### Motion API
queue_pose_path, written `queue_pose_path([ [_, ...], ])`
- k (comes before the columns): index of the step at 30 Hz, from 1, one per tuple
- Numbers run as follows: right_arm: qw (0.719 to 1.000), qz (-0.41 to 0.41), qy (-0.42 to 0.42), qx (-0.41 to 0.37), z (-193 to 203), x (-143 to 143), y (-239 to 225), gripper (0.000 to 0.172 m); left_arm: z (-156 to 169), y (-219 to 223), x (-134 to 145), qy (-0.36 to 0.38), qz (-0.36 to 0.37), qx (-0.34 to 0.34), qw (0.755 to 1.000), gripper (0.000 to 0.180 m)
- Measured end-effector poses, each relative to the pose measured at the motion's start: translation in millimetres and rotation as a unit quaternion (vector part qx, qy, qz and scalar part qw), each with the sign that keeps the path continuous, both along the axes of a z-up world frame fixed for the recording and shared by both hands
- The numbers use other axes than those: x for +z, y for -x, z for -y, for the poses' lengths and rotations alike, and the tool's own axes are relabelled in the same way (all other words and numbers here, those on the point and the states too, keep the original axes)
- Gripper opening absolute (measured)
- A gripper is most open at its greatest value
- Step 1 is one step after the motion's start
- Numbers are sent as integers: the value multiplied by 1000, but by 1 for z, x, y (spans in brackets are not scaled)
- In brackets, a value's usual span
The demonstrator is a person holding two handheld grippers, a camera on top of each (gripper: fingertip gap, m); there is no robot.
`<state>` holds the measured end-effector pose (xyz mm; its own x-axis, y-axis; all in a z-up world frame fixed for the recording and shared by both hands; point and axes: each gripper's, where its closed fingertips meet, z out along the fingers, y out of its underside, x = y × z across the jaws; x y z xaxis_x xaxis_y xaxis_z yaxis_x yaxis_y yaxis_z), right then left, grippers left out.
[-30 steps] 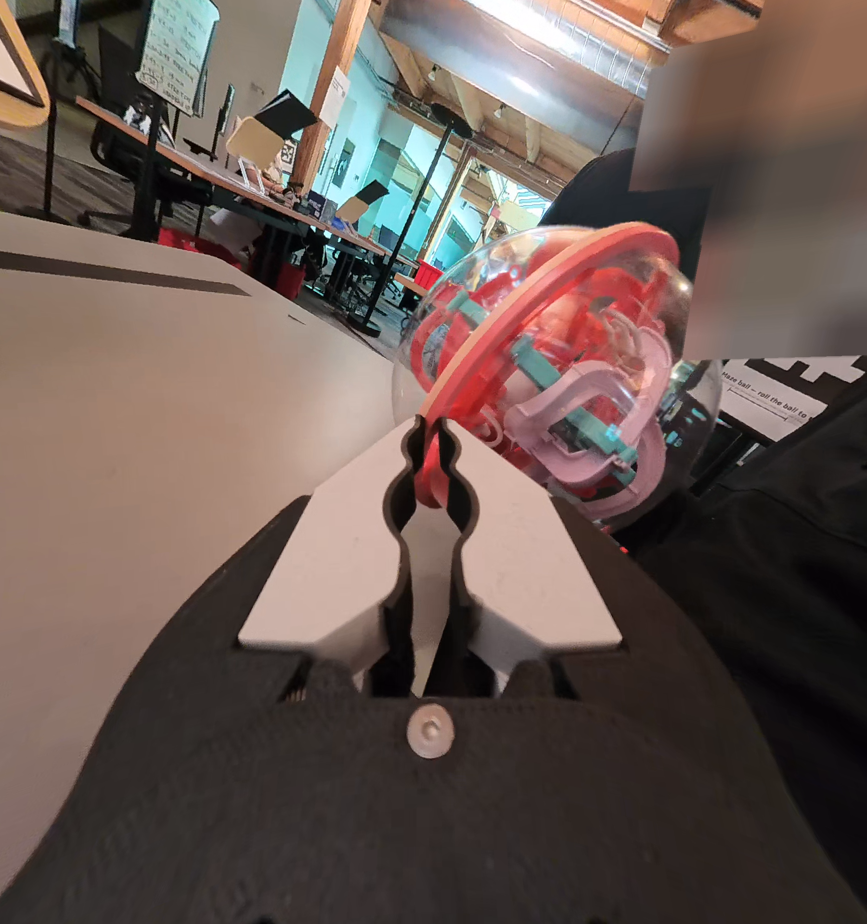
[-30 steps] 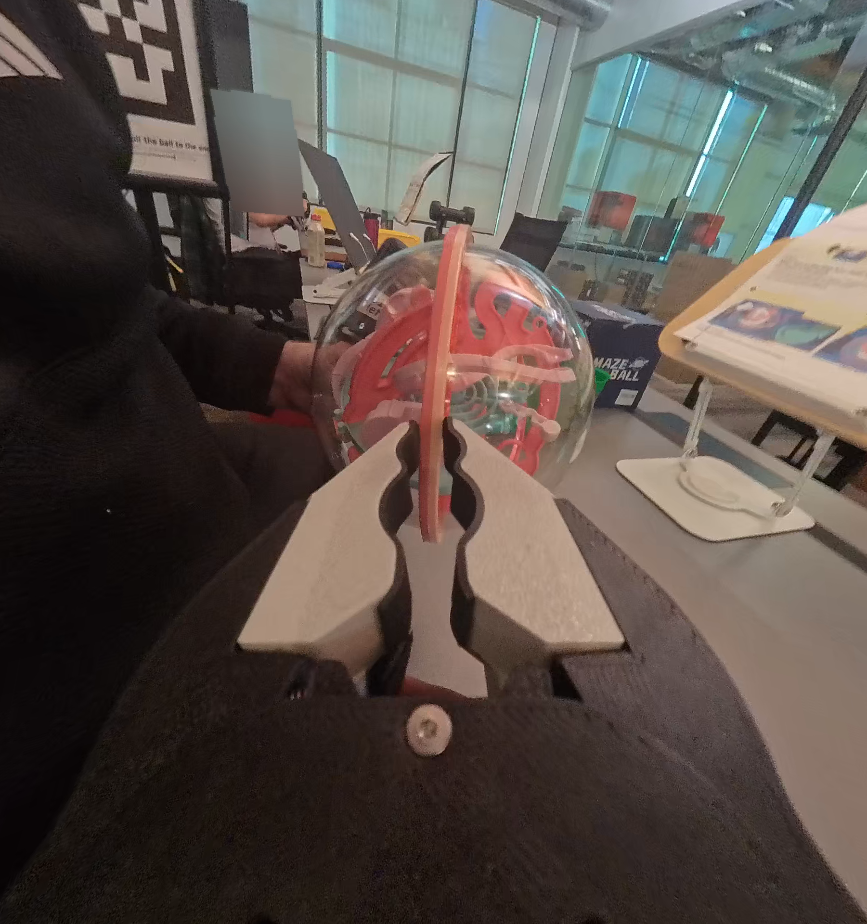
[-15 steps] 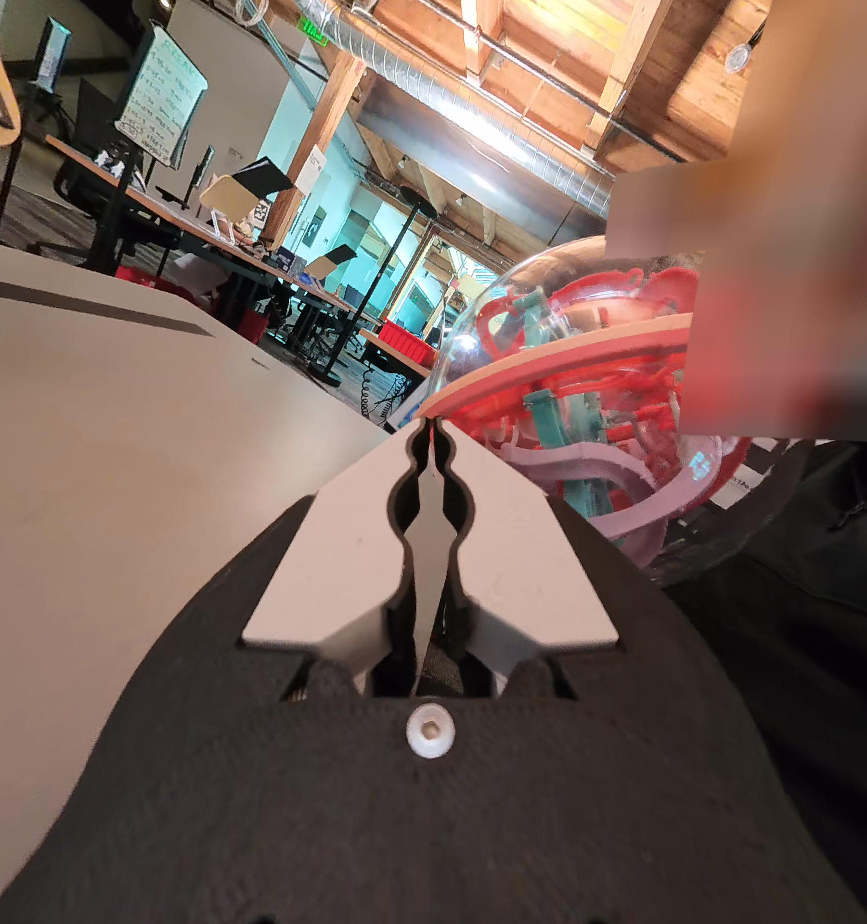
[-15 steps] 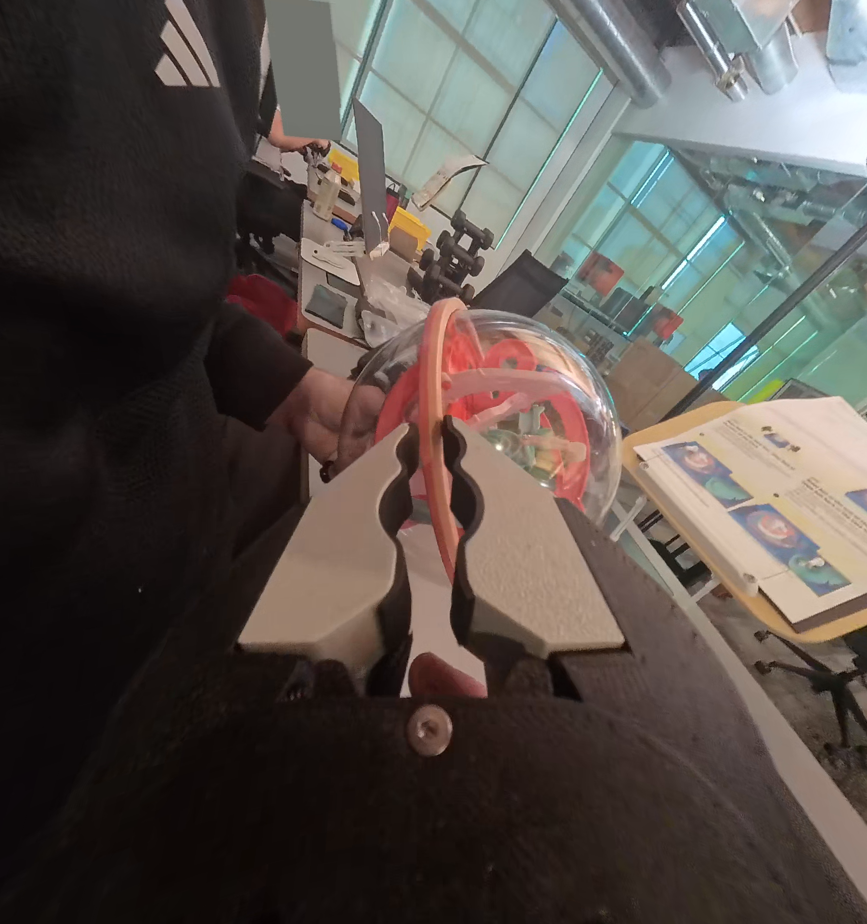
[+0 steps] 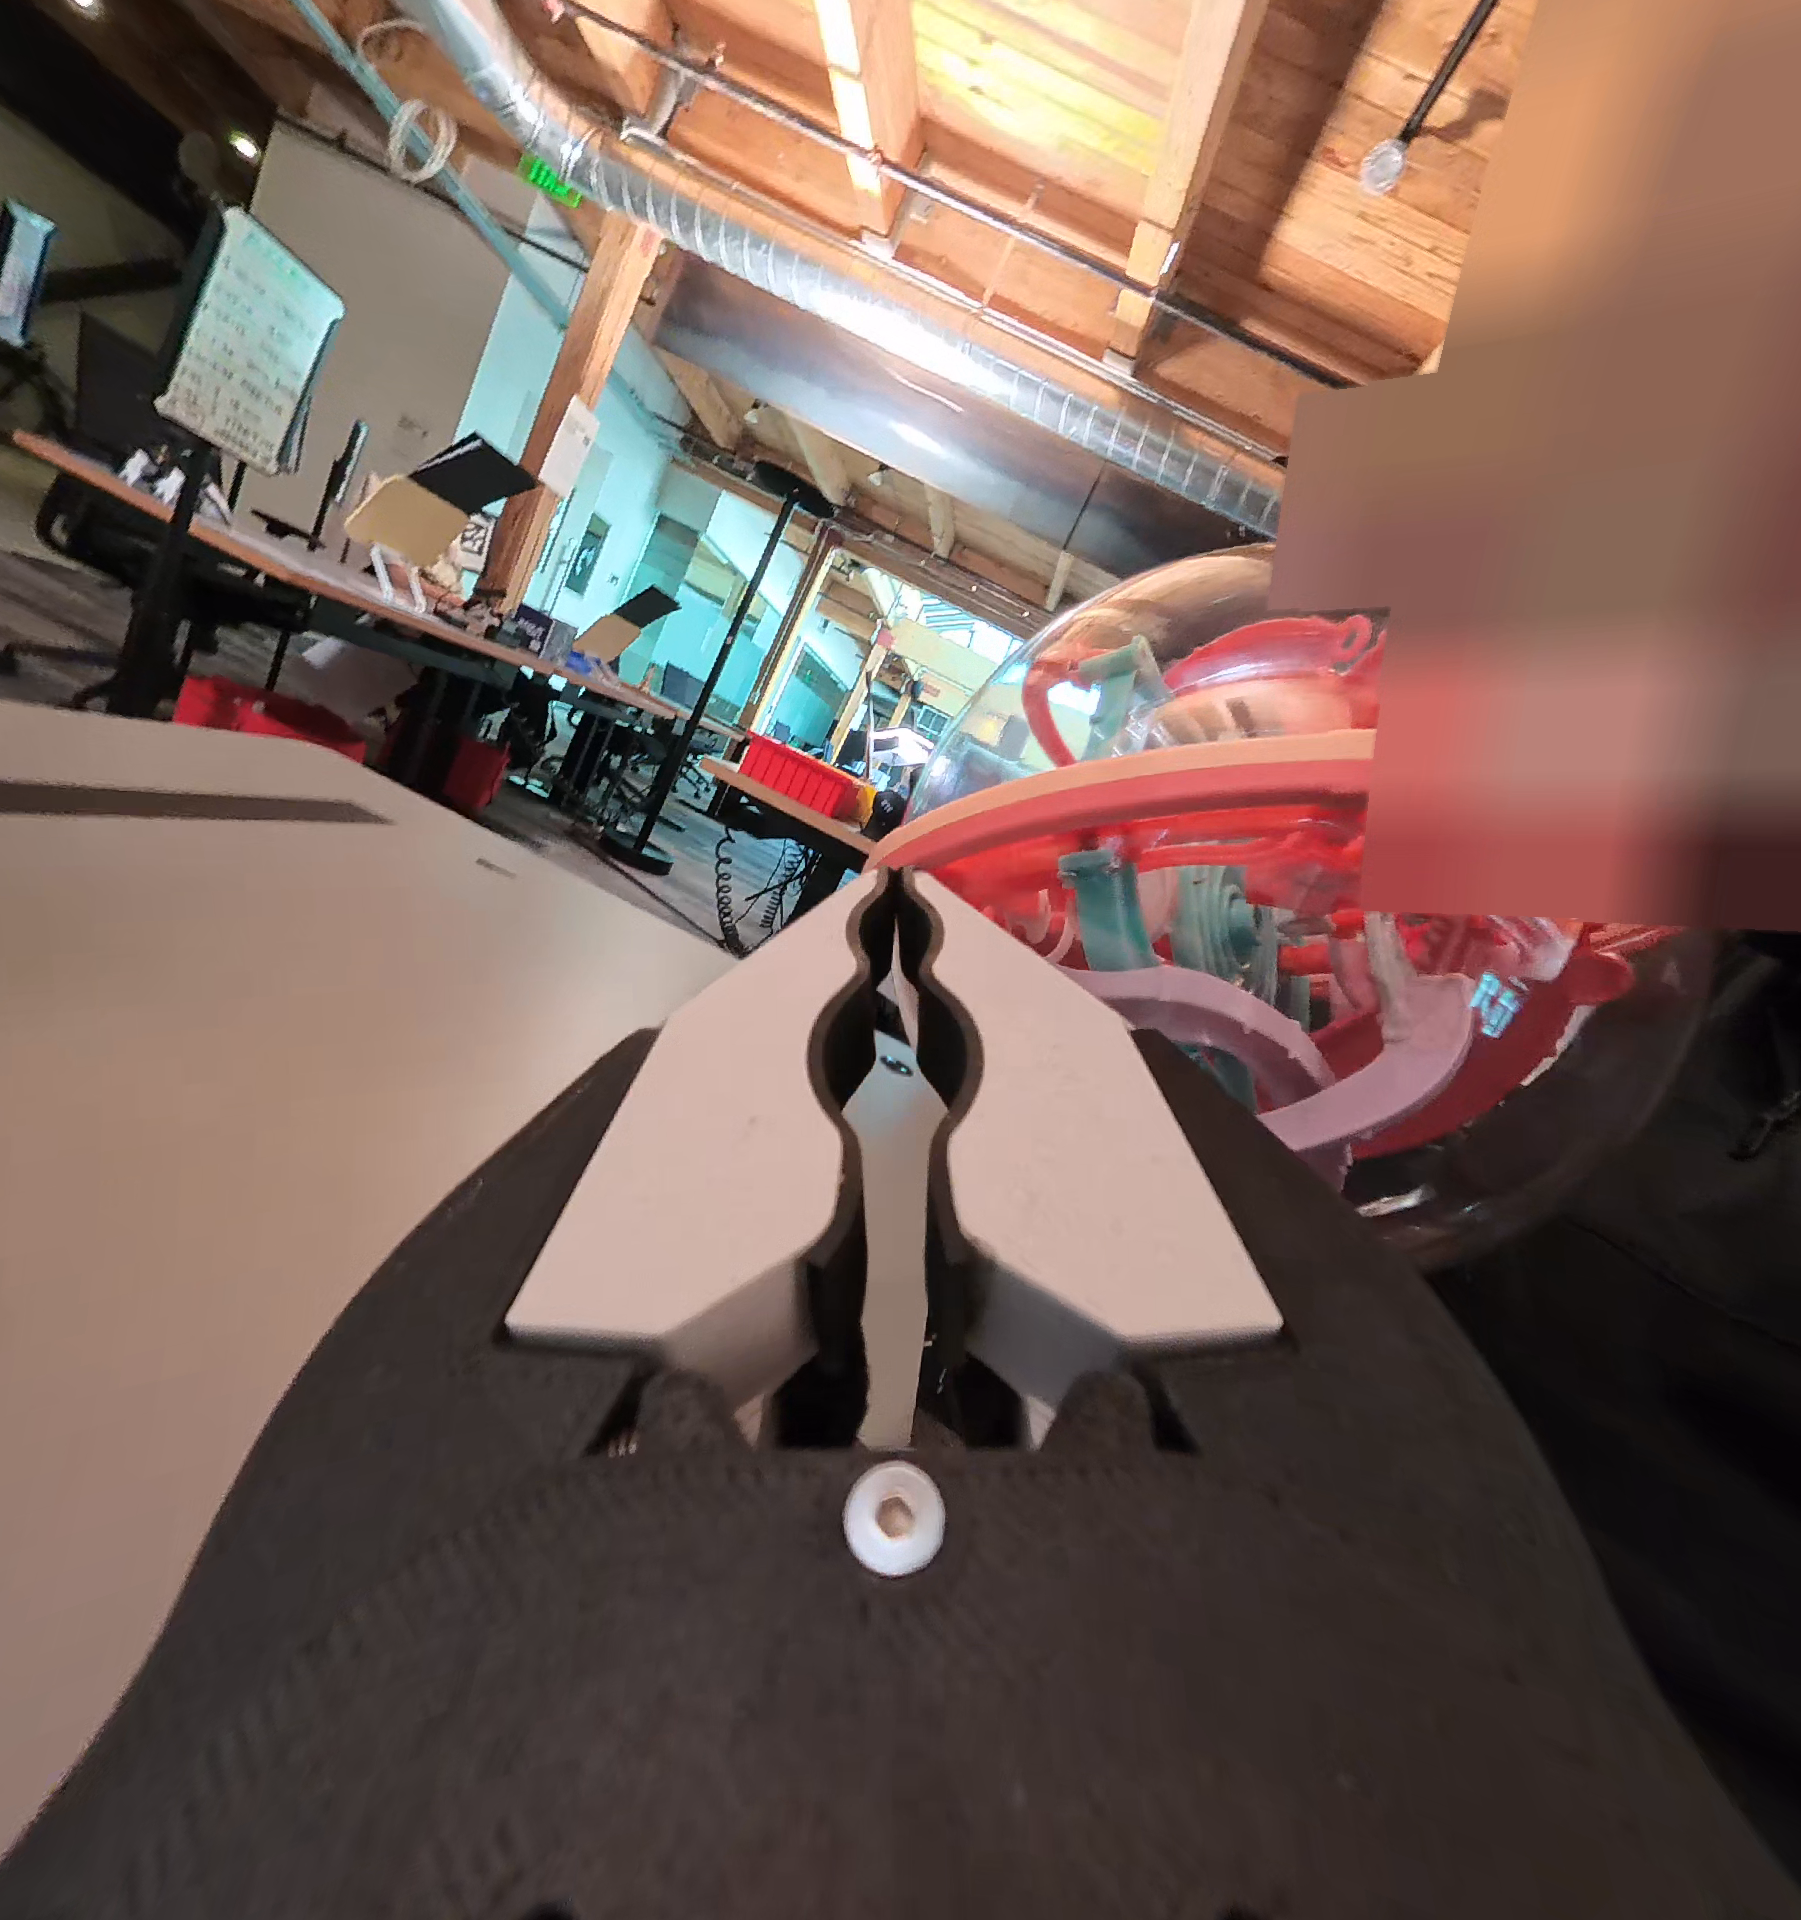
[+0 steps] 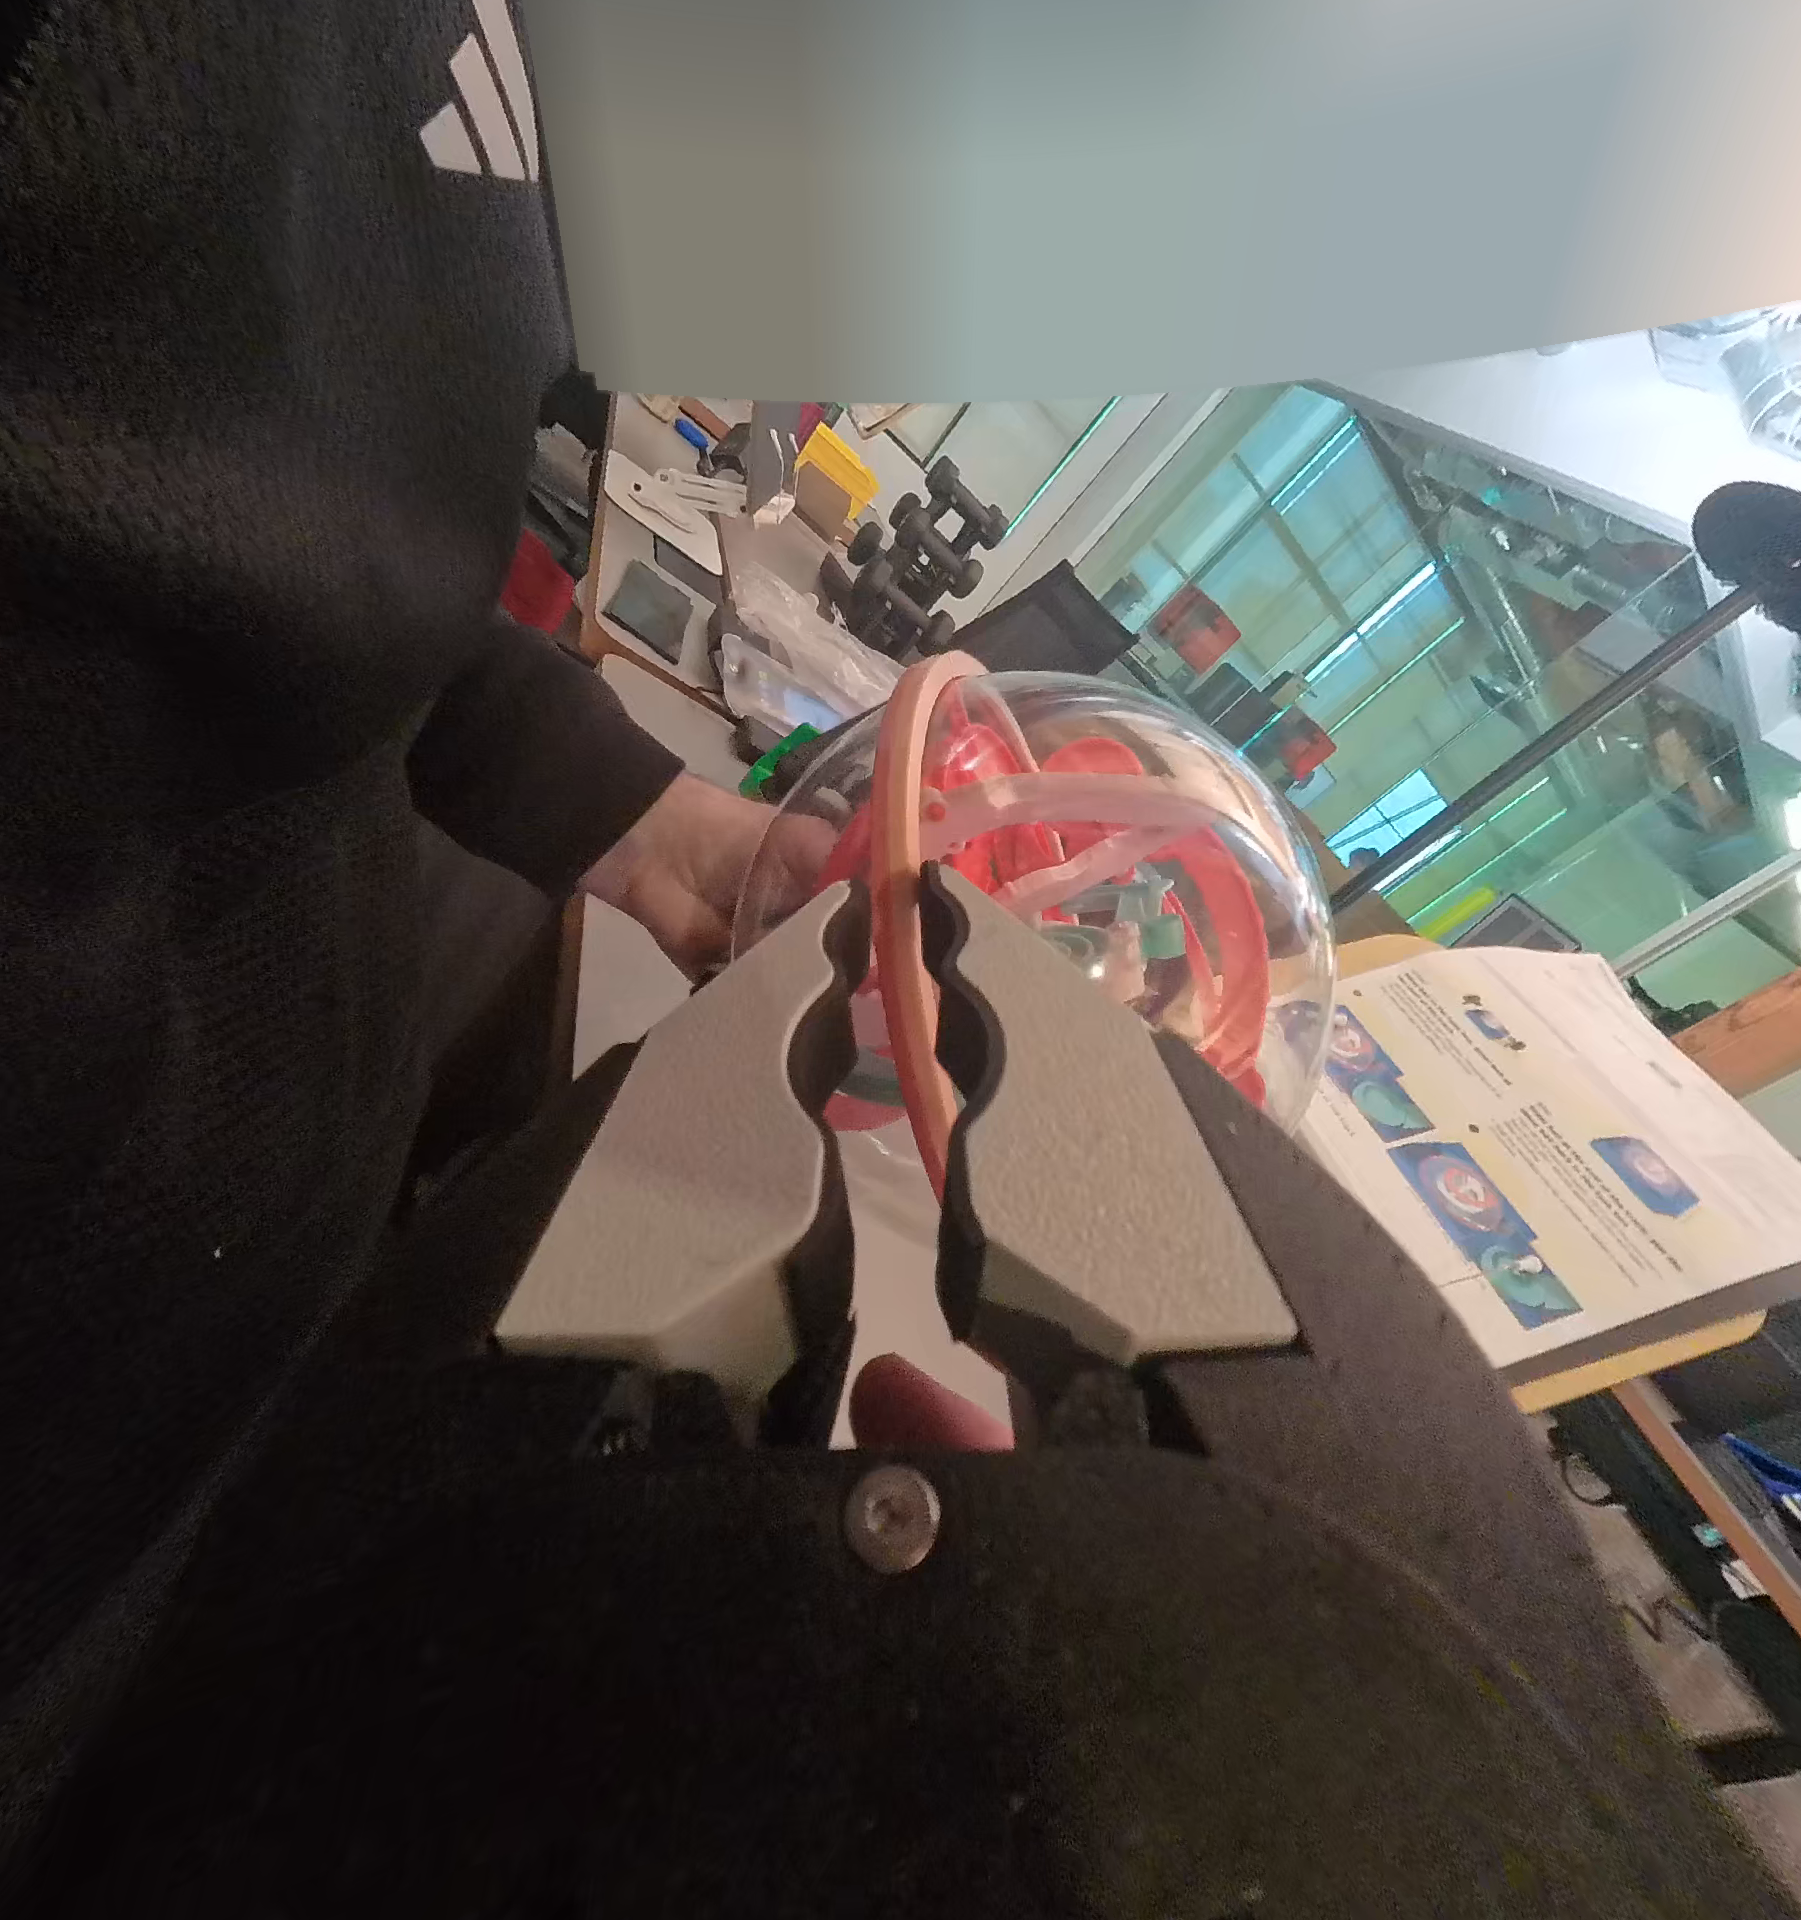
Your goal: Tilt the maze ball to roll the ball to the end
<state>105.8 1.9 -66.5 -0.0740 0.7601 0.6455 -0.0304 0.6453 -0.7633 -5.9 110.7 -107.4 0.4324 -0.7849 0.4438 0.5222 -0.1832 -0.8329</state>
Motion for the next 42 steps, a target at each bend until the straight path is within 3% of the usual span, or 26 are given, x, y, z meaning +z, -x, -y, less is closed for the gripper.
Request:
queue_pose_path([
  [19, 998, -44, 10, 48, 27, 57, 5, 7, 28, -3, 41, -91, 18, -16, 996, 0],
  [26, 987, -99, 99, 75, 19, 94, -3, 7, 44, 0, 61, -132, 34, -30, 990, 1],
  [28, 979, -115, 142, 90, 9, 104, -9, 8, 47, 0, 66, -141, 36, -31, 989, 2],
  [31, 959, -154, 212, 110, -12, 119, -20, 8, 48, 2, 75, -149, 60, -28, 987, 23],
  [42, 859, -256, 404, 180, -73, 140, -37, 7, 44, 2, 119, -167, 127, 12, 978, 27],
])
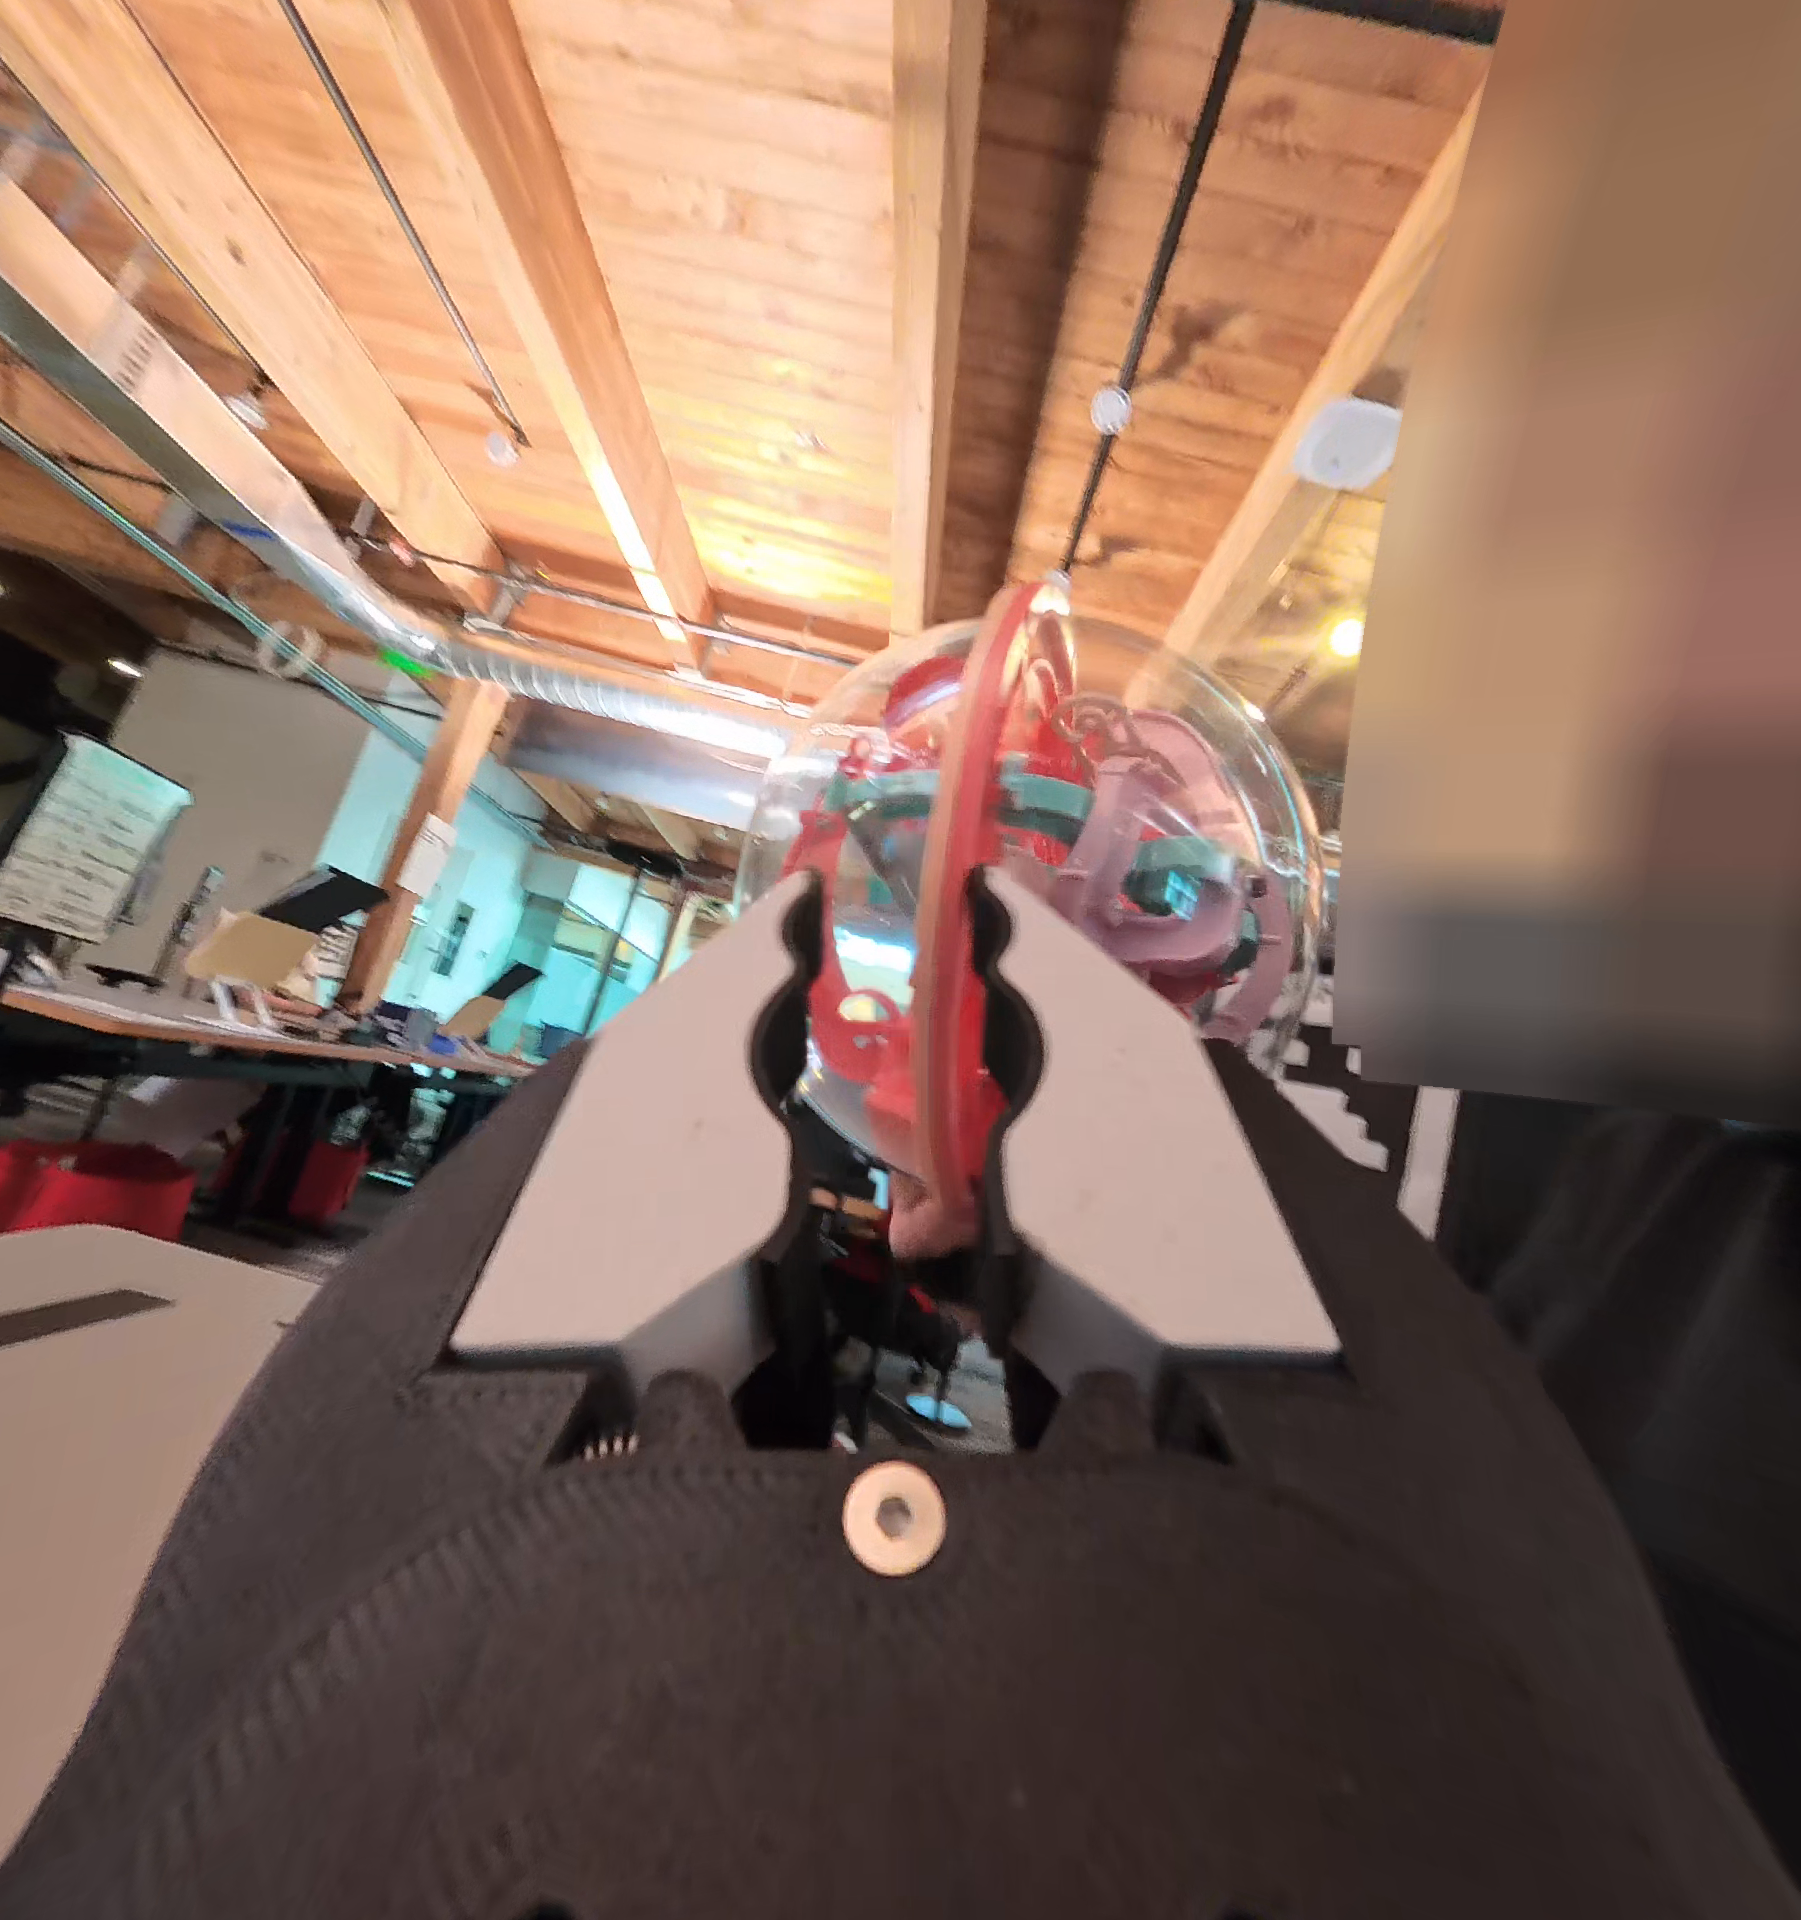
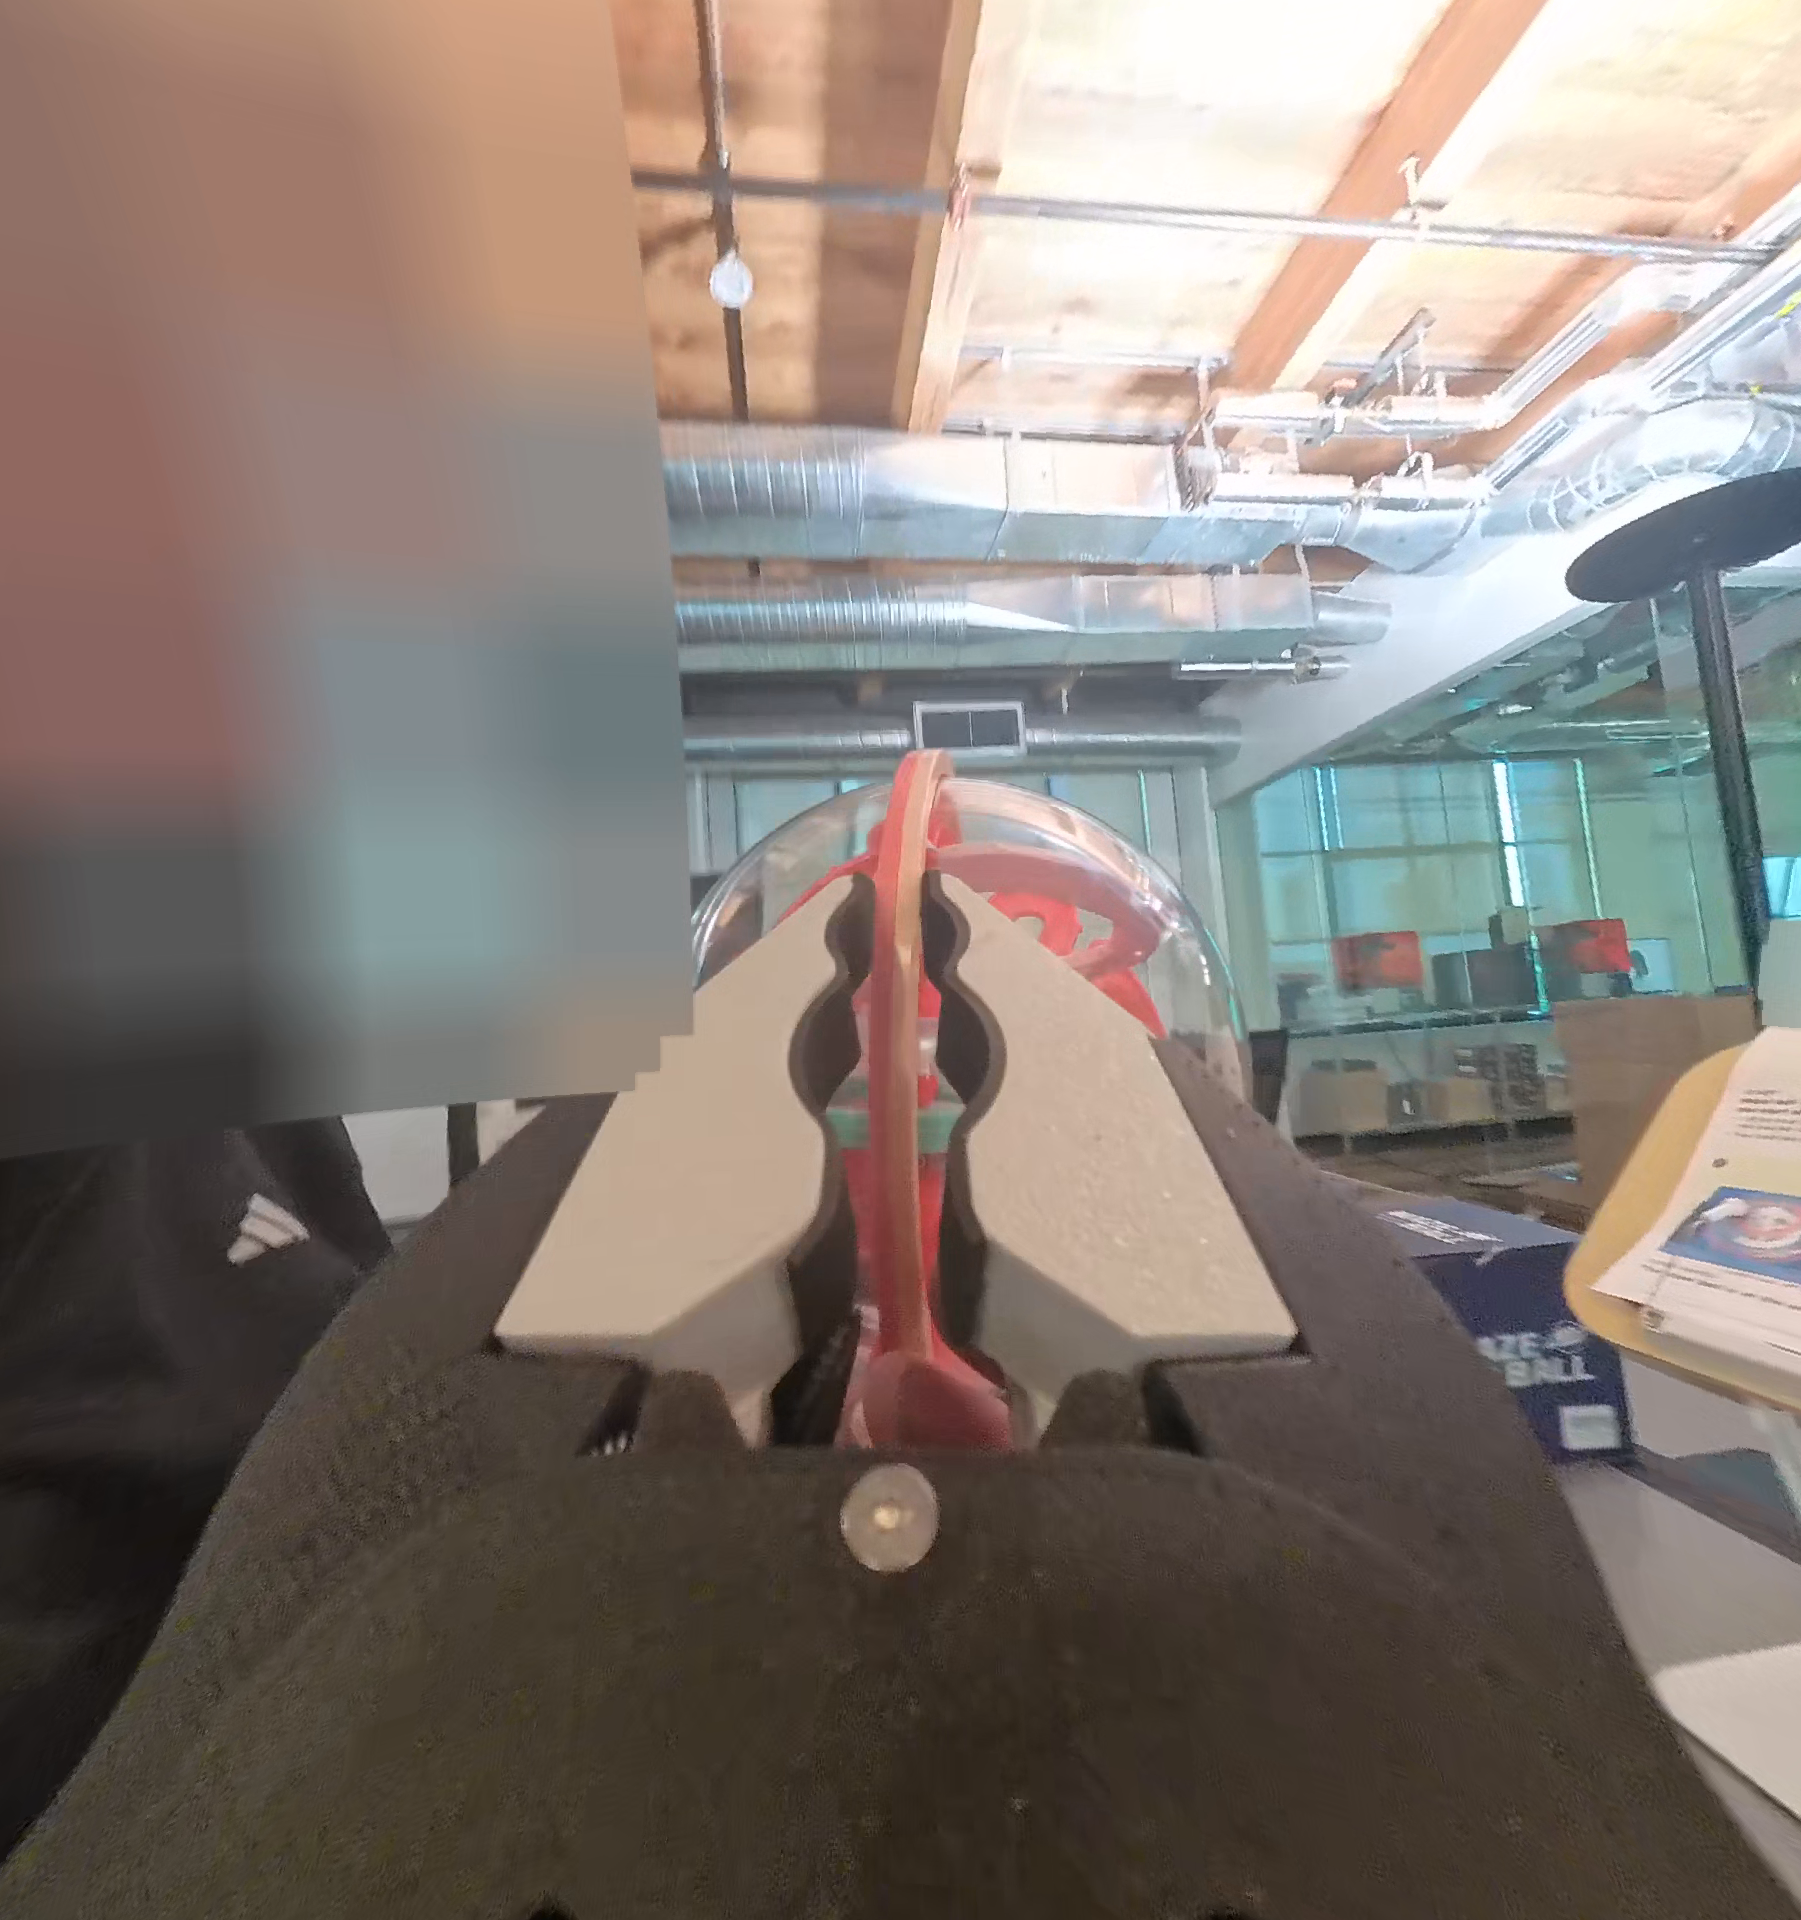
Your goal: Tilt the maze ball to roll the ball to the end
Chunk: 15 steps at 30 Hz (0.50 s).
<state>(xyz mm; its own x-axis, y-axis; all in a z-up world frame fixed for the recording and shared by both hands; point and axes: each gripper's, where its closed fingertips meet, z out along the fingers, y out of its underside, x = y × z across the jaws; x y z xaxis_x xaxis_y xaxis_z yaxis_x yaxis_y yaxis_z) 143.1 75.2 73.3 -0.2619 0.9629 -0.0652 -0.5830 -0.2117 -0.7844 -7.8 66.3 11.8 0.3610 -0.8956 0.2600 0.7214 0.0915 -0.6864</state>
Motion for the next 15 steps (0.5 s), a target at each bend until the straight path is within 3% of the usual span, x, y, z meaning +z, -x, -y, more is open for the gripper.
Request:
queue_pose_path([
  [3, 997, -38, 60, 27, -18, 2, -6, 7, -9, -1, 12, 5, 16, 18, 1000, 63],
  [12, 984, -84, 155, 32, -62, 1, -6, 7, -20, -8, 46, -4, 30, 6, 1000, 7],
  [15, 982, -88, 164, 33, -68, 2, -5, 7, -25, -6, 50, 10, 24, 12, 1000, 7],
])
